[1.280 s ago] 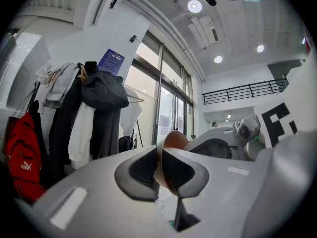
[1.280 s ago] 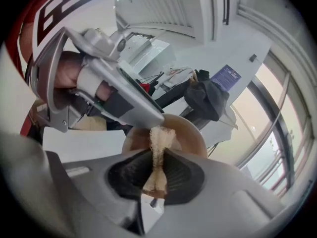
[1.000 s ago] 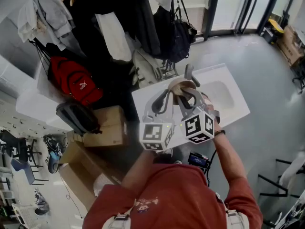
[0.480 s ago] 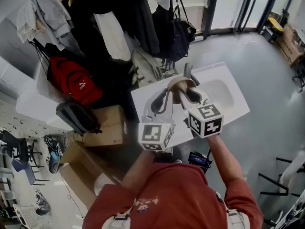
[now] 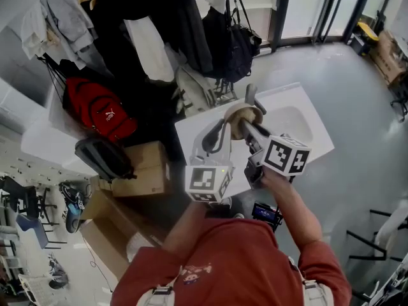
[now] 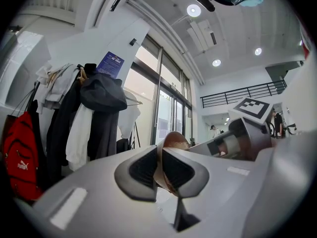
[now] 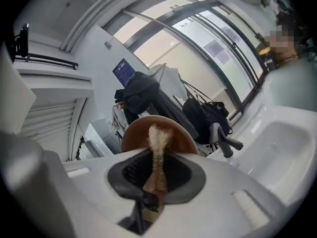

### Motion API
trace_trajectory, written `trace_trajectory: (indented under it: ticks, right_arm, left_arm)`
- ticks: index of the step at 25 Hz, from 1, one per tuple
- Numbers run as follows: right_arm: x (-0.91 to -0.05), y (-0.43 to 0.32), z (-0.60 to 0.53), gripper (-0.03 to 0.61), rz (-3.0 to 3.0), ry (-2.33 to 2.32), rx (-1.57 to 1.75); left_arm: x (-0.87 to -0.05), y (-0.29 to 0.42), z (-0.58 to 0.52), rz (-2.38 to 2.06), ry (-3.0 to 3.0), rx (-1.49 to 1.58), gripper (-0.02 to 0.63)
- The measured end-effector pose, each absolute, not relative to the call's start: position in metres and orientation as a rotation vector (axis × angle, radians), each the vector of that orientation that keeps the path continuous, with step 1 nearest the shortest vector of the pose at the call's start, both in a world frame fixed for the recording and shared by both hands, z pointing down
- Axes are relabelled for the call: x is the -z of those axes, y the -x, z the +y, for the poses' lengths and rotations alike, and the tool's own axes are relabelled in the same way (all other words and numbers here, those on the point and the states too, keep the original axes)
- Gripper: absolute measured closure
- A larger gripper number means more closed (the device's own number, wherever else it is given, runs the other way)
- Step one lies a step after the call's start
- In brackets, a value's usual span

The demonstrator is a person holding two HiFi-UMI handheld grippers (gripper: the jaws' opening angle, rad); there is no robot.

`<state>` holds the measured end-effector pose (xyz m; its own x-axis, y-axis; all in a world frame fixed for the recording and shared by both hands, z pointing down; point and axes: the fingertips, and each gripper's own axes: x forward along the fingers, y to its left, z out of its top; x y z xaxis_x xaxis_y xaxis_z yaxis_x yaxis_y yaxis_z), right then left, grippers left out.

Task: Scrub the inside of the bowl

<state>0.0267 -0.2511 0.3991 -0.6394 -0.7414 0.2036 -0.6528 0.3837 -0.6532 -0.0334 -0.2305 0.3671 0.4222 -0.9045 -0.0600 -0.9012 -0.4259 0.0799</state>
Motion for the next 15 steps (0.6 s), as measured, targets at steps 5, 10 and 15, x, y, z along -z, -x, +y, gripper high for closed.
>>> trace_trajectory:
  ticks: [5,10,15]
  right_arm:
    - [-0.402,-0.027,-0.252,0.525,2.533,1.299,1.063]
    - [-0.403,-0.024,-0.25,0.525,2.544,1.301,1.043]
    - [-0.405,-0.024,-0.247,0.525,2.575,1.323,0.99]
  left_arm:
    - [-0.374,0.035,-0.234,-1.676,-2.6,0.12,0.578]
    - [-0.382,0.04,-0.242,-1.716,-2.557,0.085,0.586]
    - [-0.394,0.045,-0.249,-1.748,-2.526,0.044,0.591]
